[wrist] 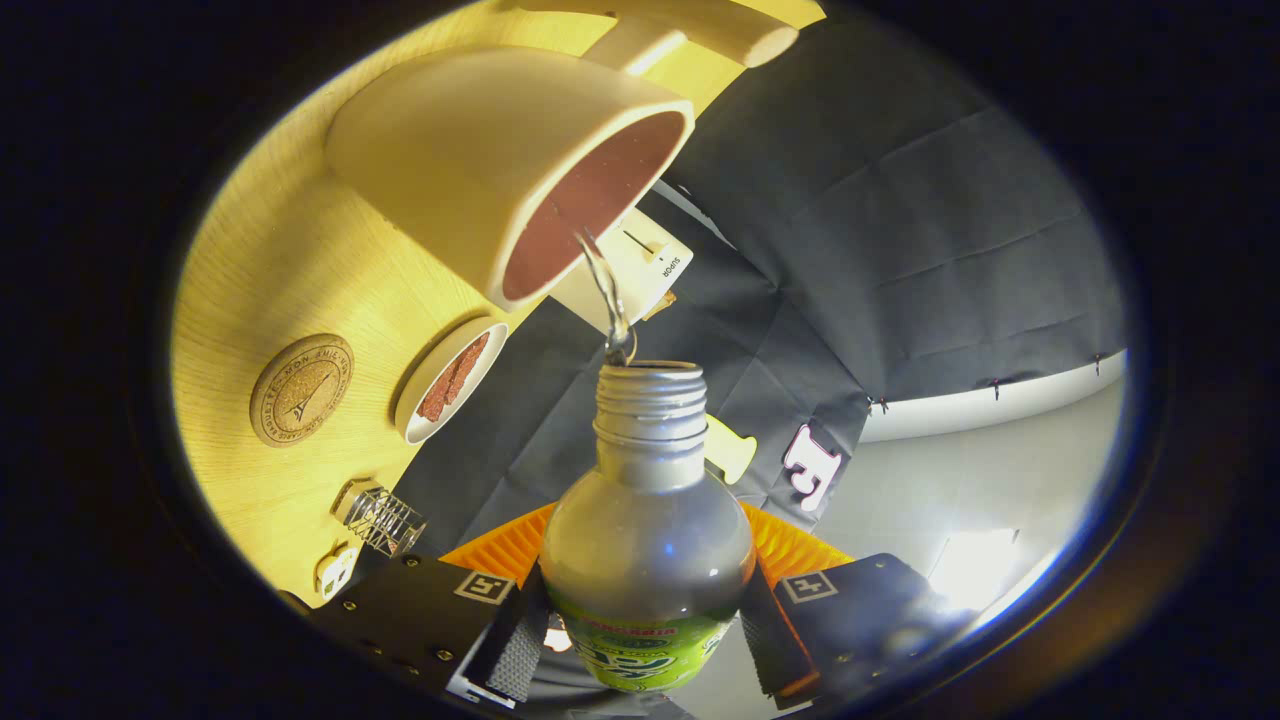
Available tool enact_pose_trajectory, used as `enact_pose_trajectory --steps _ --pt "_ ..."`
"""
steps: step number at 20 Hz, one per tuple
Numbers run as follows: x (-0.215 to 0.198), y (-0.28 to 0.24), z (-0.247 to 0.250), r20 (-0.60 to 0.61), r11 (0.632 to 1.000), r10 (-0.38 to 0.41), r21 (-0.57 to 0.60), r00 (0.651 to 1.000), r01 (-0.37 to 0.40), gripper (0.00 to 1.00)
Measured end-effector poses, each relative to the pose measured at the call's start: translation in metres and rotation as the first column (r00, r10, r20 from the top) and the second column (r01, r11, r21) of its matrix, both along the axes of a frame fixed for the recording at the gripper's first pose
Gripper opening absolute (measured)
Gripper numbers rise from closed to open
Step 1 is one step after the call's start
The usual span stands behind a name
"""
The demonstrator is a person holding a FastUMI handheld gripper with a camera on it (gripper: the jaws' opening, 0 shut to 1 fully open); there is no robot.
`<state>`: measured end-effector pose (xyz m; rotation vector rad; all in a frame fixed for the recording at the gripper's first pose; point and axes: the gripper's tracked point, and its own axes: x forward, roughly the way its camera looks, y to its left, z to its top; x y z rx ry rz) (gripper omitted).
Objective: Take the bottle from table, then pour the juice into the cup, finally place the bottle on the coaster
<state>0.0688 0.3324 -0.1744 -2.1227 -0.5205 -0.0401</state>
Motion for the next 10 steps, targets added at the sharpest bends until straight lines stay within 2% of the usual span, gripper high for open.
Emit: enact_pose_trajectory --steps 10 --pt "-0.0015 0.0085 0.0039 0.027 0.996 0.005 -0.092 1.0 -0.002 0.81"
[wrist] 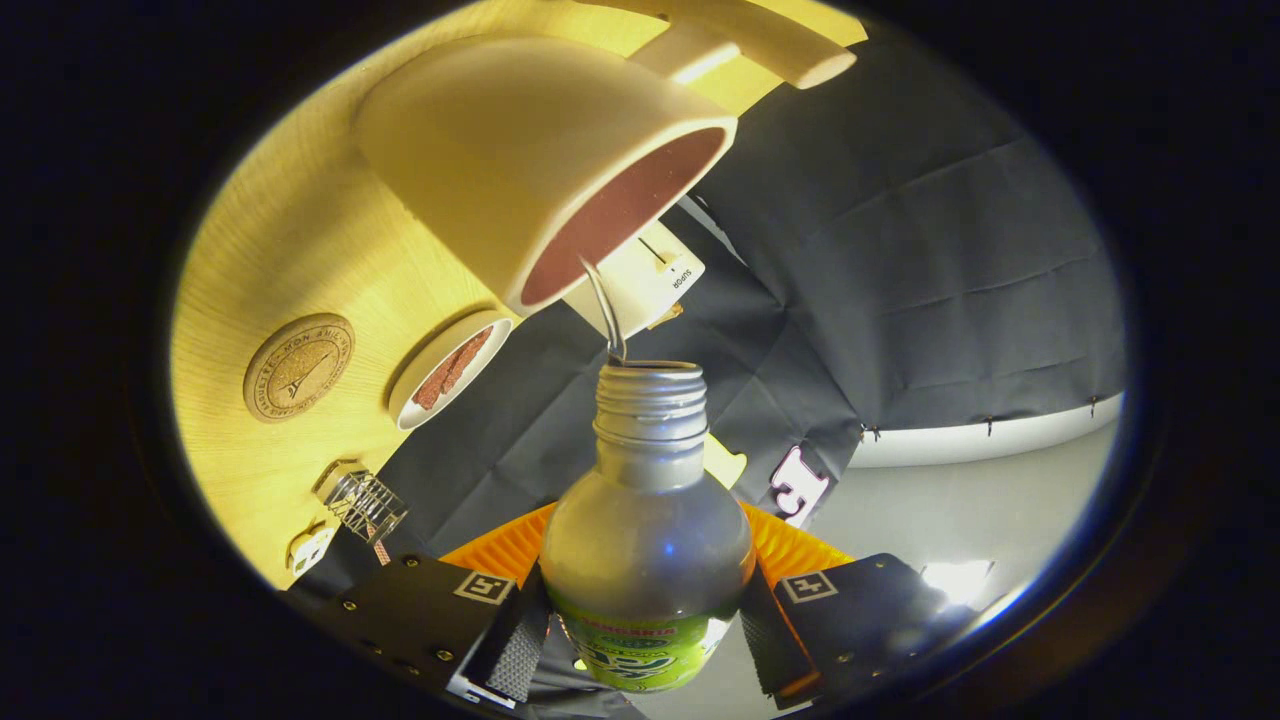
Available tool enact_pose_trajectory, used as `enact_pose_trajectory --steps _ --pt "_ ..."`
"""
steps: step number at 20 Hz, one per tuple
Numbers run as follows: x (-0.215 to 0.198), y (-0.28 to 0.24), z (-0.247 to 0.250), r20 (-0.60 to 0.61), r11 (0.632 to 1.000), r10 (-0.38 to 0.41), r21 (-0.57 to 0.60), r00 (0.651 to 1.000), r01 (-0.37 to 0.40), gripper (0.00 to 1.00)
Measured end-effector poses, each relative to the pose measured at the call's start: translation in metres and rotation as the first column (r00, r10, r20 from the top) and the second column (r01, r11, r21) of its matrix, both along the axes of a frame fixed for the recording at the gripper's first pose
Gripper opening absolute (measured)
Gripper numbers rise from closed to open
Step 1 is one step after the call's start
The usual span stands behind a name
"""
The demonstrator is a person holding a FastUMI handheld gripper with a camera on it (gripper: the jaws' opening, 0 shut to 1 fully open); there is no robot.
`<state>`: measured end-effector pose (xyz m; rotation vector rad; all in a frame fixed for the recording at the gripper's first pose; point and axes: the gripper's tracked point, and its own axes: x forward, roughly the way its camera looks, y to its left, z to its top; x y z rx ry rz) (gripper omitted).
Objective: Take the bottle from table, then pour the juice into the cup, finally place the bottle on the coaster
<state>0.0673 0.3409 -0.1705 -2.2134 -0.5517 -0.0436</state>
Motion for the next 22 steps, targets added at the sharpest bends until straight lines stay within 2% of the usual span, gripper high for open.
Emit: enact_pose_trajectory --steps 22 --pt "-0.005 0.0083 -0.0027 0.008 0.999 0.003 -0.041 1.0 -0.003 0.81"
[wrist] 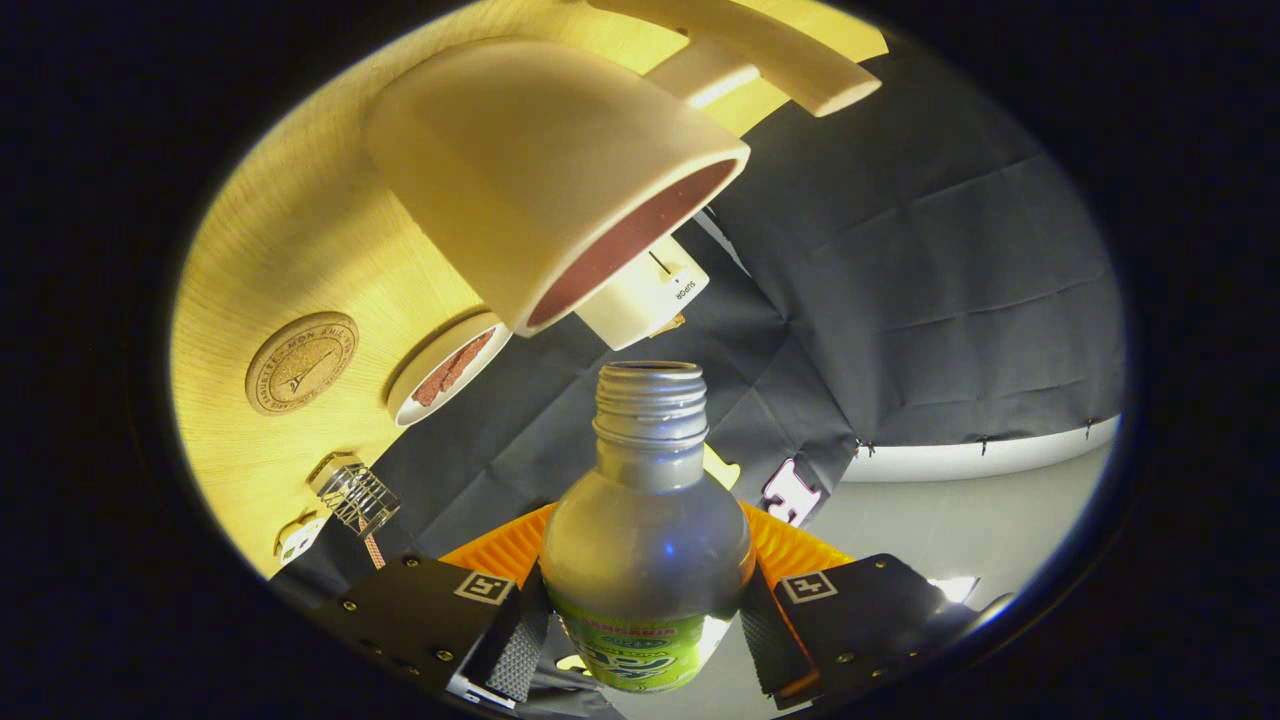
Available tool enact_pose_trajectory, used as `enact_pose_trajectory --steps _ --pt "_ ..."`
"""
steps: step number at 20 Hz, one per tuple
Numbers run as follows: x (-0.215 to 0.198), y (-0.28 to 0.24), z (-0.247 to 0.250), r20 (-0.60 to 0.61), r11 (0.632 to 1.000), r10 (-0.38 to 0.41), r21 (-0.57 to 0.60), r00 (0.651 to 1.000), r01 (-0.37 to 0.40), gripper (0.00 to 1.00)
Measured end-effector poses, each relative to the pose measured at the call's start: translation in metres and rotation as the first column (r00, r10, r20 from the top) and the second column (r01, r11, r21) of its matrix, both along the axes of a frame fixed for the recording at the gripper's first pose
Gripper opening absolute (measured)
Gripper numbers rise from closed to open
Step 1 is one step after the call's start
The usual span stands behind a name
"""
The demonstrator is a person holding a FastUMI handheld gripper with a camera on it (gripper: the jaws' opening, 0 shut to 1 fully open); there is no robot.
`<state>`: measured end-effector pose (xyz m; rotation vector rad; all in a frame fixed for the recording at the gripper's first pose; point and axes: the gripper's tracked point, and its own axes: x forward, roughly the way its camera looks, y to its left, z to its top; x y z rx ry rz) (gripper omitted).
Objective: Take the bottle from table, then pour the juice into the cup, finally place the bottle on the coaster
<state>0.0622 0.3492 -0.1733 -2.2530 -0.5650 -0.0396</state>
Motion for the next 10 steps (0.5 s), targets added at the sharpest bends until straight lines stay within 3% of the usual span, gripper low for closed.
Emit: enact_pose_trajectory --steps 10 --pt "0.0001 0.0016 0.0015 0.009 1.0 -0.007 -0.005 1.0 0.007 0.81"
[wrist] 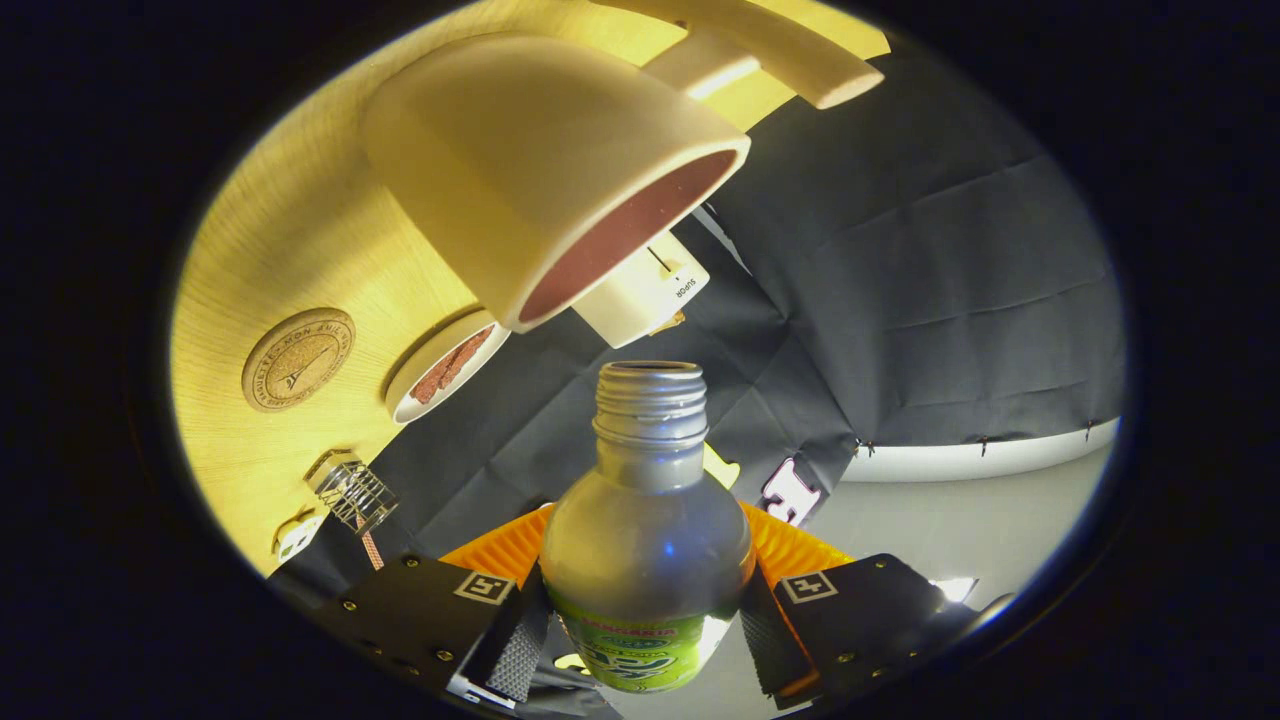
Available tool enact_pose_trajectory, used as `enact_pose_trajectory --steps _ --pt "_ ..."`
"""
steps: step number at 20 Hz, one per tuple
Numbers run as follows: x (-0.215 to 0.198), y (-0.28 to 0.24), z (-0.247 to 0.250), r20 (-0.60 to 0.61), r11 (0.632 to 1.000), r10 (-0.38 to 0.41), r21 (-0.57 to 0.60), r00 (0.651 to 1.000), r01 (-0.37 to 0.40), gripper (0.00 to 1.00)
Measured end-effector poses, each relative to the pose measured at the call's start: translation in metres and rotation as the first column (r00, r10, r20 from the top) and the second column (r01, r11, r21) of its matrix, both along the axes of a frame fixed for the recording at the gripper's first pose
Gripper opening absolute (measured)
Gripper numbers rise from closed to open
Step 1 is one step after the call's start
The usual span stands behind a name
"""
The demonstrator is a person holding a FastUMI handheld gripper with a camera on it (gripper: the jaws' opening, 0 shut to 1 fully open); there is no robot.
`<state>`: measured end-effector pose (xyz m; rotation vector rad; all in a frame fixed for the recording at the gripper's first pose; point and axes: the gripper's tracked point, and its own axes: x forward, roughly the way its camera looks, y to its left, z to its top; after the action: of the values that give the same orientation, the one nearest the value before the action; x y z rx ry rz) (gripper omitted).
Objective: Take the bottle from table, then pour the juice into the cup, finally place the bottle on the coaster
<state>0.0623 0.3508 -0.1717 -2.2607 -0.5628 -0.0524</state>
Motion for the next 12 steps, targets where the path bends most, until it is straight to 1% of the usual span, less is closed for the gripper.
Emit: enact_pose_trajectory --steps 12 --pt "-0.0006 0.0013 -0.003 -0.007 1.0 -0.002 -0.001 1.0 0.002 0.81"
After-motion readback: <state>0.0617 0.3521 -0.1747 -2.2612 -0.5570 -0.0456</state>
